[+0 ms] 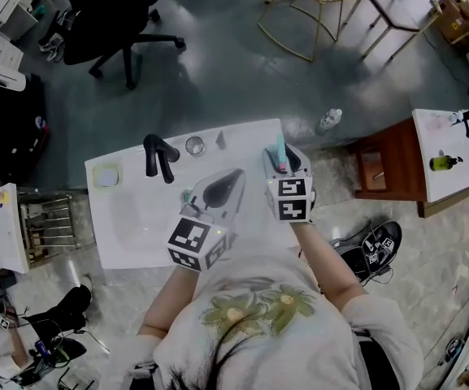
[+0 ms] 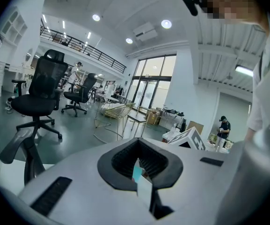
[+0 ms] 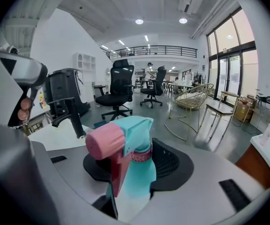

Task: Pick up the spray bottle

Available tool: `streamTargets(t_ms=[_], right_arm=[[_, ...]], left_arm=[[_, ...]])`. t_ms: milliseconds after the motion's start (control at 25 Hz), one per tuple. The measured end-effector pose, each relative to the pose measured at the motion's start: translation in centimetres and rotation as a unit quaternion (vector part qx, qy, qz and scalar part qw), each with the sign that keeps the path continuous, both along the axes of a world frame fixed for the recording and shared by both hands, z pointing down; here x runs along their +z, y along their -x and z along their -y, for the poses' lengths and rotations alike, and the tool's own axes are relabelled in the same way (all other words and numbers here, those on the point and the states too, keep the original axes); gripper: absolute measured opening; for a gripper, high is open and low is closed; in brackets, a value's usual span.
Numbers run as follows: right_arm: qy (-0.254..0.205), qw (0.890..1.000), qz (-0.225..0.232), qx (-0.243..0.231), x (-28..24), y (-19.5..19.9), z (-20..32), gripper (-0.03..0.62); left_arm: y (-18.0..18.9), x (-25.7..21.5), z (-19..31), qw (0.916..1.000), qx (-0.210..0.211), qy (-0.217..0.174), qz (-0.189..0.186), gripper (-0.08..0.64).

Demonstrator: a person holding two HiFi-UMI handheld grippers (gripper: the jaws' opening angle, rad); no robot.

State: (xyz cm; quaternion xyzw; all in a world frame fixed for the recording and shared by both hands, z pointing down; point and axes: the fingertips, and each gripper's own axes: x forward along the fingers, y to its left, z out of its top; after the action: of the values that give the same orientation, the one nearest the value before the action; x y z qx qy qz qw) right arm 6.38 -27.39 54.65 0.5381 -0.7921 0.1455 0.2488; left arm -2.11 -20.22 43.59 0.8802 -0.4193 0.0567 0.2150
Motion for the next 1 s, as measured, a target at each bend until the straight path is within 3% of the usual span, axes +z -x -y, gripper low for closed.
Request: streamTargets(t_ms=[1000], right_arm=[[-0.011,0.999,0.001,-0.031,-0.08,0.02,-0.24,0.17]], left_arm=[[-0.46,-0.04,-0.54,1.0,-0.002,0.001,-0.001,0.008]])
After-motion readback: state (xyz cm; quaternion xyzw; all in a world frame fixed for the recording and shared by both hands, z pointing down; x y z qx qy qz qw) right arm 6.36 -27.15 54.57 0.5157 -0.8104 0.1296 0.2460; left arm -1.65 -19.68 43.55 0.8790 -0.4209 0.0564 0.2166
